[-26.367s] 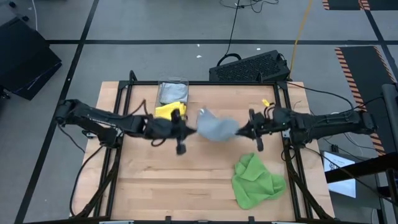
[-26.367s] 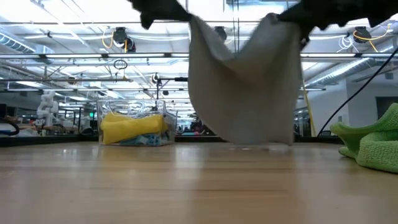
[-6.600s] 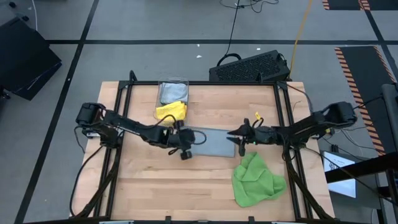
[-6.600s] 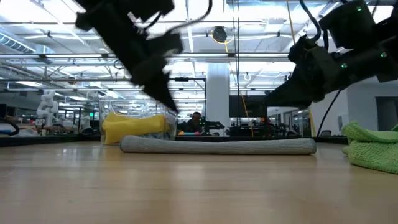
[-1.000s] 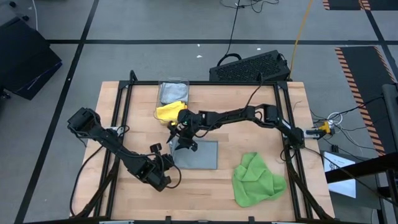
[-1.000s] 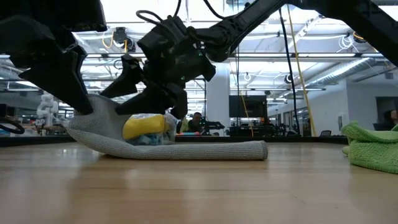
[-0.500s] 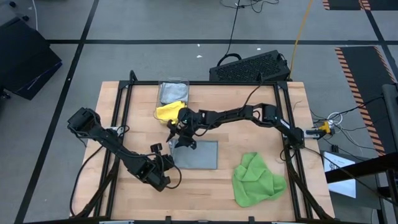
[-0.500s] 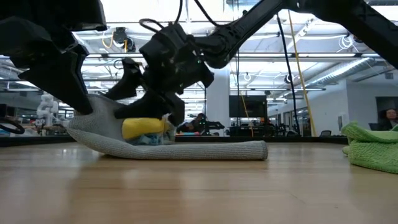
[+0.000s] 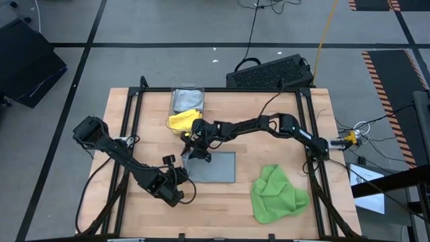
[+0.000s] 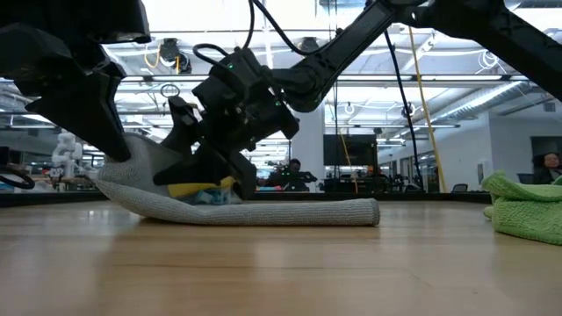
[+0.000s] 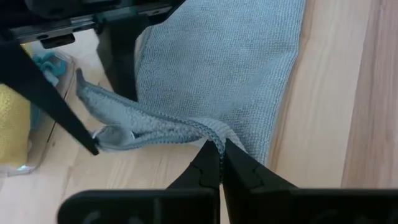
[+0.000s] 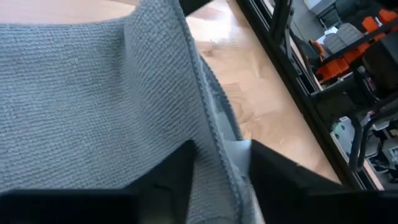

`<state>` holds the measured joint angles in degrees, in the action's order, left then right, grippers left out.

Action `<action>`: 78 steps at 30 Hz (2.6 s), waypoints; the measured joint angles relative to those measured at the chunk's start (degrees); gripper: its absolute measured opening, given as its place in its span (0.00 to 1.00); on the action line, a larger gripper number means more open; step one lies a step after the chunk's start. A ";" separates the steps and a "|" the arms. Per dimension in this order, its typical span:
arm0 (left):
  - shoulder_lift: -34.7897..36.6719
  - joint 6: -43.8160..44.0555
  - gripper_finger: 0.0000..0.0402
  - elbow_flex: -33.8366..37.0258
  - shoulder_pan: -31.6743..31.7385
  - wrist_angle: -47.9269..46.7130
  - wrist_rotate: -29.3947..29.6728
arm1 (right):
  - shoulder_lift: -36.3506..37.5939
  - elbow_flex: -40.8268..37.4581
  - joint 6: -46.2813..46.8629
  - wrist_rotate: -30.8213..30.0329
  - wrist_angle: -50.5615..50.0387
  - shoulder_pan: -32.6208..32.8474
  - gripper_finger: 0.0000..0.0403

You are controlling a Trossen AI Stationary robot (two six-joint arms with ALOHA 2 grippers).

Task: Fold microfiber towels
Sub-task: Fold the gray towel on the table

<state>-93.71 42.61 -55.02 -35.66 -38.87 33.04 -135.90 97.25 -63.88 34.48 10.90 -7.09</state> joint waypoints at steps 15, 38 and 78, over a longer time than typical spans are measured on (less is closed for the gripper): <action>0.00 1.22 0.00 0.00 -0.90 -6.42 0.03 | 6.14 0.00 6.11 -13.57 -15.21 0.89 0.01; 0.00 -24.93 0.02 -0.08 3.72 16.35 16.52 | 39.78 -25.66 30.11 -42.97 -34.68 9.53 0.00; 10.18 -61.17 0.02 -0.12 15.32 35.78 3.84 | 54.05 -41.14 62.27 -58.77 -25.61 22.14 0.00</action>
<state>-83.53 -18.55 -55.14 -20.34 -3.09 36.88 -81.84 56.11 -1.60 -24.29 -14.72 15.05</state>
